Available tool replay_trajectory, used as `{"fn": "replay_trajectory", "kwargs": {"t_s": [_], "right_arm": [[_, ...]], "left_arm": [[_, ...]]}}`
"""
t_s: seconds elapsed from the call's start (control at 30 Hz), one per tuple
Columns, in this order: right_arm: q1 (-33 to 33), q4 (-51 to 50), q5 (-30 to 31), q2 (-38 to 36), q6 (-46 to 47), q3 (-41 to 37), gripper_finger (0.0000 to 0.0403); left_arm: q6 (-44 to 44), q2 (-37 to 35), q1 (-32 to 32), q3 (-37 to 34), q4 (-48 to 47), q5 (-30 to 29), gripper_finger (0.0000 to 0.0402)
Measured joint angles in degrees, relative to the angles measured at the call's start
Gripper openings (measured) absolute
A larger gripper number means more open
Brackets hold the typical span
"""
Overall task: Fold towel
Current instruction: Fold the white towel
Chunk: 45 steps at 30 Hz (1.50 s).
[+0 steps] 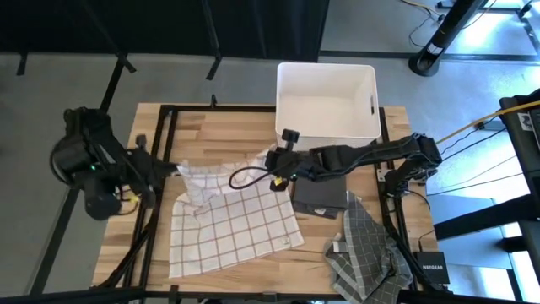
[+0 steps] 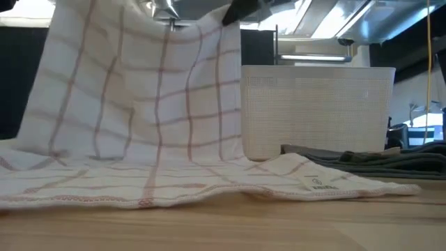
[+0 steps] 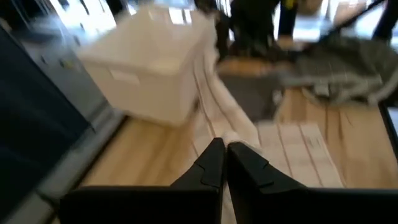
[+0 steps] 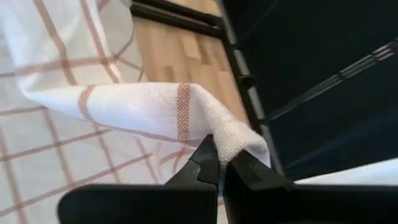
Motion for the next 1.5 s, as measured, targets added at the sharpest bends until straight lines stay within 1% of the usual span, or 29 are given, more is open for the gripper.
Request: {"fn": "replay_trajectory", "kwargs": {"t_s": [0.1, 0.27, 0.37, 0.47, 0.6, 0.87, 0.97, 1.07, 1.17, 1.27, 1.33, 1.4, 1.5], "right_arm": [[0.0, 2.4, -2.4, 0.0, 1.7, -2.6, 0.0005], [0.0, 2.4, -6.7, 0.0, 5.6, -5.9, 0.0005], [0.0, 2.4, -8.2, 0.0, 7.3, -7.7, 0.0005], [0.0, 4.8, -11.5, -0.1, 8.9, -10.2, 0.0005], [0.0, 11.1, -12.8, 0.0, 9.1, -14.4, 0.0005], [0.0, 29.1, -12.7, 0.4, 8.9, -21.5, 0.0005], [0.0, 31.9, -12.8, 2.3, 9.6, -22.5, 0.0005], [0.0, 32.2, -12.7, 4.6, 10.9, -22.5, 0.0008], [0.0, 32.2, -10.6, 7.2, 11.9, -22.4, 0.0031], [-0.1, 31.5, -9.8, 8.4, 11.7, -22.1, 0.0076], [-0.1, 30.1, -9.3, 8.4, 10.9, -21.0, 0.0111], [0.0, 24.7, -8.9, 7.8, 8.7, -18.8, 0.0144], [0.3, 12.2, -9.0, 6.7, 7.9, -13.2, 0.0183]], "left_arm": [[-5.6, 0.1, 0.0, -4.5, 0.0, 5.9, 0.0005], [-14.4, 0.1, 0.0, -11.4, 0.0, 14.4, 0.0005], [-19.5, 0.1, 0.0, -15.5, 0.3, 17.5, 0.0005], [-23.5, 0.1, 0.0, -19.9, 1.7, 20.3, 0.0005], [-24.6, 0.1, 0.0, -25.3, 6.9, 24.2, 0.0005], [-23.8, 0.1, 1.0, -34.0, 16.8, 25.1, 0.0005], [-23.8, 0.1, 2.6, -37.2, 20.9, 25.1, 0.0005], [-22.3, 0.1, 4.5, -39.6, 23.1, 25.0, 0.0006], [-21.6, 0.1, 6.7, -41.1, 23.9, 25.1, 0.0017], [-20.9, 0.0, 8.9, -41.5, 23.1, 25.1, 0.0044], [-20.0, -0.2, 10.6, -41.6, 21.8, 26.5, 0.0068], [-18.3, -0.9, 12.7, -41.0, 19.8, 29.8, 0.0093], [-17.4, -2.3, 15.2, -38.4, 15.7, 34.7, 0.0124]]}}
